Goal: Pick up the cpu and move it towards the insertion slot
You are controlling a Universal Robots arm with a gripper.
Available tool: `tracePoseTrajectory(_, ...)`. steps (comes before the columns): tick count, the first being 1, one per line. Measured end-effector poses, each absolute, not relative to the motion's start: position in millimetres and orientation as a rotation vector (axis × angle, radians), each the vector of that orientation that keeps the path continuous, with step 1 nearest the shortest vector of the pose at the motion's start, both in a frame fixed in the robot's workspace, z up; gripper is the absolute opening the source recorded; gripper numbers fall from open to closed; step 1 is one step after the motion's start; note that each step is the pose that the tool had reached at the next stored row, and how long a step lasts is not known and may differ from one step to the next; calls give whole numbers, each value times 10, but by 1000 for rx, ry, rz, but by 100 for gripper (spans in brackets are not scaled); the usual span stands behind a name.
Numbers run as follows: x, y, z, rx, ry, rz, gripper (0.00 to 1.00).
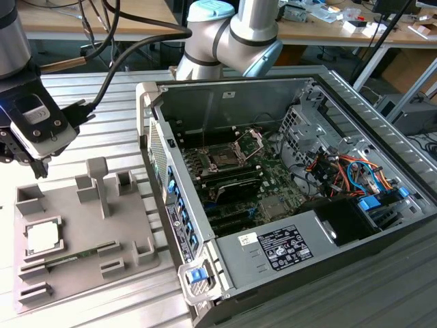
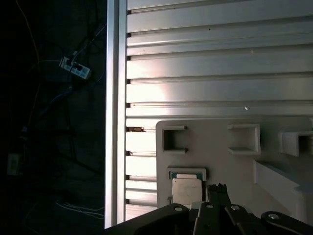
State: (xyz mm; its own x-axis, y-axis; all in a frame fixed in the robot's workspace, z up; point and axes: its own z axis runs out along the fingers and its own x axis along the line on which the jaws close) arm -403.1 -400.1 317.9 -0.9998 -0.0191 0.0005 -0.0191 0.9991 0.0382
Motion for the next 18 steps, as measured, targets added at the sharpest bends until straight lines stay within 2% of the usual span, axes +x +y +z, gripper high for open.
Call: tracePoseTrajectory(18,-4036,-4001,3134,30,-3140,-60,11)
